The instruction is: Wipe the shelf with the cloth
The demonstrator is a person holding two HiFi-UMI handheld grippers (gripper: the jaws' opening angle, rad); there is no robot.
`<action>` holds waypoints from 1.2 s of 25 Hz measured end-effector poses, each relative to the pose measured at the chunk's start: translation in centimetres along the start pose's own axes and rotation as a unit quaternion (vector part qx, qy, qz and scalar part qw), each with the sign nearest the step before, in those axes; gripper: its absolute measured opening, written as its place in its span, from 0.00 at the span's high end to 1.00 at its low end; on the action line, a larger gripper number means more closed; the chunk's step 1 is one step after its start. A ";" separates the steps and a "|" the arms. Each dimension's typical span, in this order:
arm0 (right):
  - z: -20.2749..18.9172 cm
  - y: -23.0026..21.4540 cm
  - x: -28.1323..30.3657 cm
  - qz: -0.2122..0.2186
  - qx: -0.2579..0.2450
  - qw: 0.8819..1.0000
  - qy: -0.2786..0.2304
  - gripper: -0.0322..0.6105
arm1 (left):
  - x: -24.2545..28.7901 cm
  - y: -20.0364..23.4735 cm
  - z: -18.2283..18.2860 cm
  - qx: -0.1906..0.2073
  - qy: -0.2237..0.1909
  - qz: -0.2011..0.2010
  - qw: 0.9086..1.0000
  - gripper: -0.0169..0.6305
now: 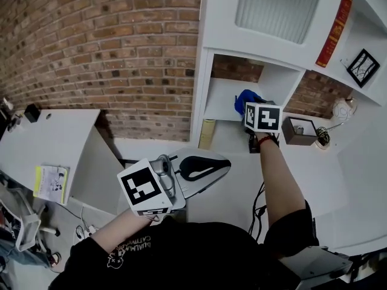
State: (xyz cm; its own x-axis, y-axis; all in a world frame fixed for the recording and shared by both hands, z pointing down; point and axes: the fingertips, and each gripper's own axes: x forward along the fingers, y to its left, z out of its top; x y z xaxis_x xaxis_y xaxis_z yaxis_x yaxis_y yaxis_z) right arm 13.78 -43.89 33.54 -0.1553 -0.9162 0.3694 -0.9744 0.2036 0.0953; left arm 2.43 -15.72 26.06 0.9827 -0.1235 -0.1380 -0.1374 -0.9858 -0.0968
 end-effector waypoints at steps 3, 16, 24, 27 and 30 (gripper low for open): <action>1.3 5.0 0.2 0.087 0.018 0.995 -0.043 0.78 | 0.0 -0.1 -0.2 0.003 0.011 -0.002 1.000 0.97; -0.9 12.7 1.6 0.181 -0.023 0.983 -0.012 0.78 | 0.1 0.6 -1.0 0.018 0.015 -0.016 1.000 0.97; -1.3 11.6 2.2 0.159 0.031 0.987 0.005 0.79 | 0.4 1.0 -1.8 -0.010 0.019 -0.017 1.000 0.97; -1.5 11.0 2.4 0.135 0.029 0.990 0.014 0.79 | 0.7 0.9 -1.9 -0.012 0.020 -0.022 0.999 0.97; -1.6 9.8 2.4 0.121 0.032 0.992 0.017 0.79 | 1.0 0.8 -2.1 -0.013 0.024 -0.026 0.999 0.97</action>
State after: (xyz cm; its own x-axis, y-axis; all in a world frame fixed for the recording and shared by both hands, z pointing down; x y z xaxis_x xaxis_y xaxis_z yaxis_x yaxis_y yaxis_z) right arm 4.08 -43.59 36.82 -0.3806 -0.8307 0.4062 -0.9181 0.3920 -0.0586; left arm 3.54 -16.91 27.89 0.9932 -0.0774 -0.0868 -0.0842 -0.9934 -0.0775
